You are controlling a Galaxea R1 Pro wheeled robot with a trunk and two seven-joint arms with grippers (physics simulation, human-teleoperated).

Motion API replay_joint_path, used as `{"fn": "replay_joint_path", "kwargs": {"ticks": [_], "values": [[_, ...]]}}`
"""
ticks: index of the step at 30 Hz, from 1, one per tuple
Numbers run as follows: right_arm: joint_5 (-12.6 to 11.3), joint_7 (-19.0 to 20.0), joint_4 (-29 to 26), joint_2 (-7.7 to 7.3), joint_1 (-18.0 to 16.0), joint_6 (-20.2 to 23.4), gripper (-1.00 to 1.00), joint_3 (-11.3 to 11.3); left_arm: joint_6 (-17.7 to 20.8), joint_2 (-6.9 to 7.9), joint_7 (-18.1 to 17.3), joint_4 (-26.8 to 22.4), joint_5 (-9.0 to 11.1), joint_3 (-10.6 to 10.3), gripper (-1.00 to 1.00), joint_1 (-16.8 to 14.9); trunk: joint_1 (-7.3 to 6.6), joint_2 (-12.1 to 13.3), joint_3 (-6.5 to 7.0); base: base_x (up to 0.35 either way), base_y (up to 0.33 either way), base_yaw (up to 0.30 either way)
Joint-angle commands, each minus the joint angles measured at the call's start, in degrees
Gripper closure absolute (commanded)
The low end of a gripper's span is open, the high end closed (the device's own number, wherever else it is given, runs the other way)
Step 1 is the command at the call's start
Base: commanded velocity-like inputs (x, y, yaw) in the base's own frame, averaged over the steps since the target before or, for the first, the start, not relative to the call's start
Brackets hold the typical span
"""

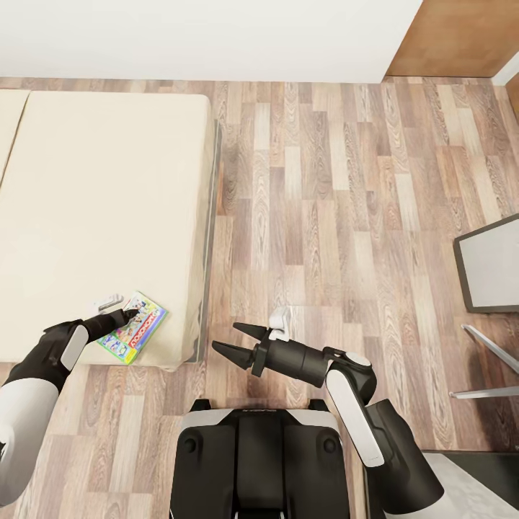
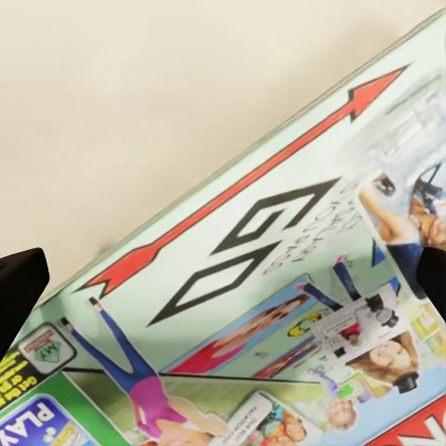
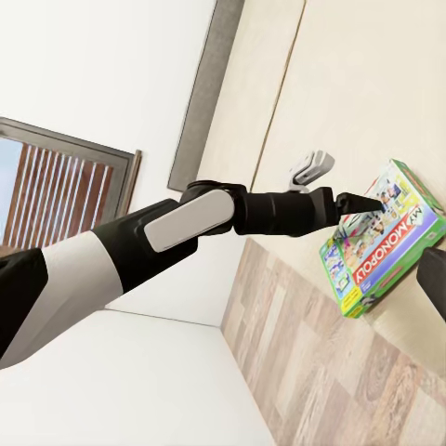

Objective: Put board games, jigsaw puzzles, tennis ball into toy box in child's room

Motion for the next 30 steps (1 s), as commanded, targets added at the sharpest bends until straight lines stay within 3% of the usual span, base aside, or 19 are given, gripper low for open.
{"fn": "replay_joint_path", "kwargs": {"ticks": [1,30], "values": [[-0.36,-0.04,-0.01,0.02,-0.02,0.41,-1.00,-0.03,0.49,-0.07,-0.34,4.34,0.53,0.15,-1.00,0.03,0.05,-0.06,-0.06,0.000,-0.001,0.000],[-0.36,-0.03,-0.01,0.02,-0.02,0.40,-1.00,-0.03,0.50,-0.07,-0.24,4.33,0.60,0.26,-1.00,0.03,0.05,-0.06,-0.06,0.000,0.000,0.000]]}}
